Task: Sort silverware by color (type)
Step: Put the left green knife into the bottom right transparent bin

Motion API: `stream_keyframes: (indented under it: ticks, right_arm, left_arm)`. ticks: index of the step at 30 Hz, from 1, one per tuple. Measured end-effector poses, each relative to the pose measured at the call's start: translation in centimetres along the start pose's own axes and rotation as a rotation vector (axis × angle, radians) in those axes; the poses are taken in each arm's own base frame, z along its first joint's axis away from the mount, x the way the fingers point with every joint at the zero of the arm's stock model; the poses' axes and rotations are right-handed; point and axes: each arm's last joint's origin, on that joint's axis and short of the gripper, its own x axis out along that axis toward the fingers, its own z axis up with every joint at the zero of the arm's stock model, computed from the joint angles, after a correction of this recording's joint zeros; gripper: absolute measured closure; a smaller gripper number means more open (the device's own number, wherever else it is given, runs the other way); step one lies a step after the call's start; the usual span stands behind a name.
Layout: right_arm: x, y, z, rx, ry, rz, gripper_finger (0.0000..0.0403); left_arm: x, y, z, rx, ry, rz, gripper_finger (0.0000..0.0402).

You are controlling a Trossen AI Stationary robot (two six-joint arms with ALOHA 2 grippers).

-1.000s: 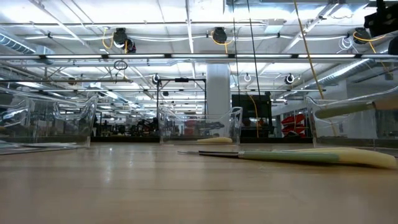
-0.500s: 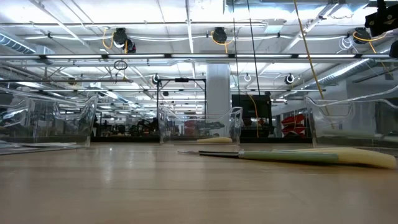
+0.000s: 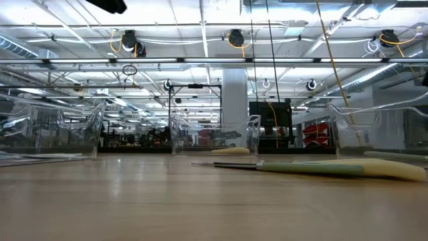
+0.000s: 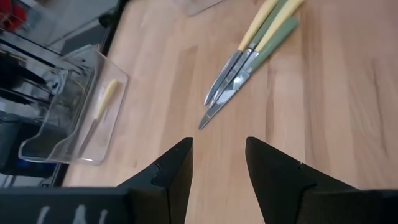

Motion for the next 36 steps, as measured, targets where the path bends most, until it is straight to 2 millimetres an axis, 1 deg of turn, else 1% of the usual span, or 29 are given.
stream_keyframes:
  ticks: [5, 8, 10, 13, 18, 20, 23, 25, 27, 30, 33, 36]
  right_arm:
    - [-1.0, 2.0, -0.7, -0.02, -0.152, 0.254, 0.0348]
    - [-1.5, 3.2, -0.9, -0.084, -0.26, 0.367, 0.0348]
    - [-1.9, 4.0, -0.9, -0.141, -0.297, 0.421, 0.0348]
    - [-2.0, 4.4, -0.7, -0.181, -0.314, 0.438, 0.0348]
    - [-1.7, 4.7, -0.5, -0.147, -0.308, 0.435, 0.0348]
    - [-1.2, 5.1, -0.5, -0.12, -0.303, 0.423, 0.0348]
    - [0.2, 5.7, -0.3, -0.056, -0.287, 0.378, 0.0348]
    - [1.1, 5.8, 0.7, -0.019, -0.254, 0.337, 0.0348]
    - [2.2, 5.8, 2.2, -0.008, -0.159, 0.293, 0.0348]
    - [3.6, 5.7, 4.8, -0.064, -0.004, 0.247, 0.0348]
    - [4.7, 5.5, 7.6, -0.133, 0.086, 0.244, 0.0348]
    - [6.4, 5.0, 9.7, -0.2, 0.174, 0.242, 0.0348]
  left_arm:
    - [1.3, 0.8, 0.7, -0.004, 0.028, -0.015, 0.0245]
    - [2.1, 1.3, 0.9, -0.022, 0.043, 0.003, 0.0245]
    - [2.5, 1.5, 1.0, -0.03, 0.05, 0.01, 0.0245]
    - [3.4, 1.8, 1.5, -0.056, 0.044, 0.018, 0.0245]
    - [4.9, 2.1, 2.4, -0.089, 0.022, 0.017, 0.0245]
    - [5.5, 2.1, 2.5, -0.087, 0.029, 0.004, 0.0245]
    - [6.6, 2.3, 2.9, -0.076, 0.036, -0.03, 0.0245]
    - [7.0, 2.4, 2.9, -0.047, 0.053, -0.05, 0.0245]
    - [7.9, 2.5, 3.2, -0.052, 0.051, -0.083, 0.0245]
    - [8.5, 2.7, 3.3, -0.048, 0.072, -0.125, 0.0245]
    - [8.7, 2.7, 3.4, -0.059, 0.089, -0.193, 0.0245]
    - [8.5, 2.4, 3.3, -0.064, 0.101, -0.238, 0.0245]
